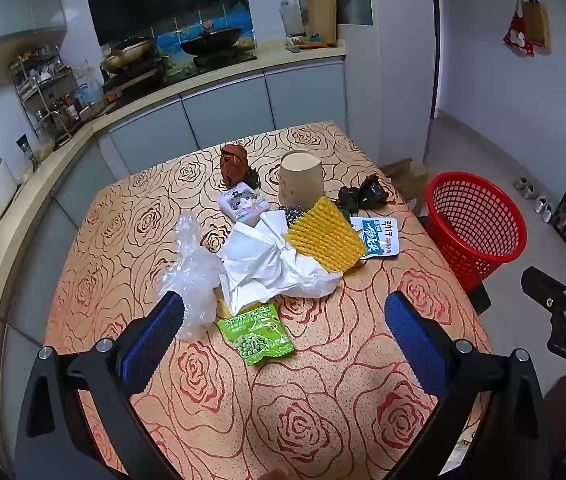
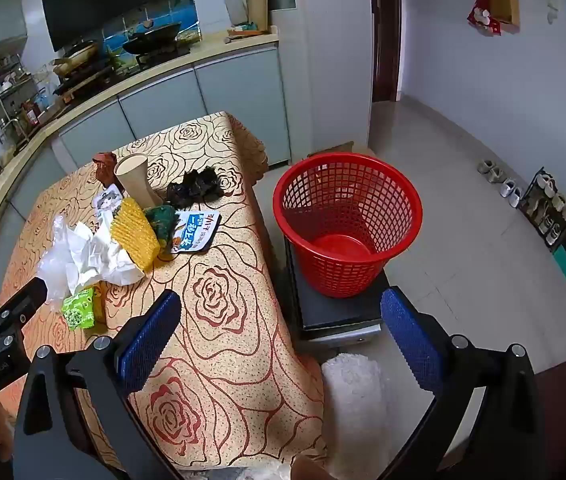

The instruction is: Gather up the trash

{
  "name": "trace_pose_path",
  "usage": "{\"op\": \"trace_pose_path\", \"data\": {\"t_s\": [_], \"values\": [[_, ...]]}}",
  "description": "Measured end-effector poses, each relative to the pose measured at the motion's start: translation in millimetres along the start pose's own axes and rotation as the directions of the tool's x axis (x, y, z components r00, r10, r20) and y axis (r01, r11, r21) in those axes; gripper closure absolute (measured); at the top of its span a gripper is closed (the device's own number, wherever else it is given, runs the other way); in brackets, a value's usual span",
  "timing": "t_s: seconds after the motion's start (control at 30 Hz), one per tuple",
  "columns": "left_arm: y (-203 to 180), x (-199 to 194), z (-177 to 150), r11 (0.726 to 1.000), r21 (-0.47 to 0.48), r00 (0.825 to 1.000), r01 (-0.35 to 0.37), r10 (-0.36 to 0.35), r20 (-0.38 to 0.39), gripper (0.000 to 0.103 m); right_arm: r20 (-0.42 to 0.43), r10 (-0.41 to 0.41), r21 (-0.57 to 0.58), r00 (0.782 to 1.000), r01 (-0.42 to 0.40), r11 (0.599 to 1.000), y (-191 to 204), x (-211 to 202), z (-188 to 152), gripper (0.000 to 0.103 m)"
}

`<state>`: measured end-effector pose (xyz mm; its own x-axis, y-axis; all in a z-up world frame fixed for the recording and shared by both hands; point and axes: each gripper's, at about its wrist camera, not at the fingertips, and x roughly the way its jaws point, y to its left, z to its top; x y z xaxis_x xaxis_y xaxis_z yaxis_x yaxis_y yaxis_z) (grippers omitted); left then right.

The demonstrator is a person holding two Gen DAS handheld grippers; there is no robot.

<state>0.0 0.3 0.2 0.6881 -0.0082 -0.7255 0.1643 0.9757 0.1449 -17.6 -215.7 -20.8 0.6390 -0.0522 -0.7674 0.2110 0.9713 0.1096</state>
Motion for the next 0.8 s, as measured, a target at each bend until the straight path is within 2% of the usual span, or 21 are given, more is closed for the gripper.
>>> {"op": "trace_pose_path", "data": {"t_s": [0.8], "values": [[1.8,4.7,-4.6,1.000,-0.002,1.000,-0.005,0.005,-0.015,0.006,-0.005,0.001,0.007,1.000,-0.001,1.000,0.3,2.1,-0.8,0.005]]}}
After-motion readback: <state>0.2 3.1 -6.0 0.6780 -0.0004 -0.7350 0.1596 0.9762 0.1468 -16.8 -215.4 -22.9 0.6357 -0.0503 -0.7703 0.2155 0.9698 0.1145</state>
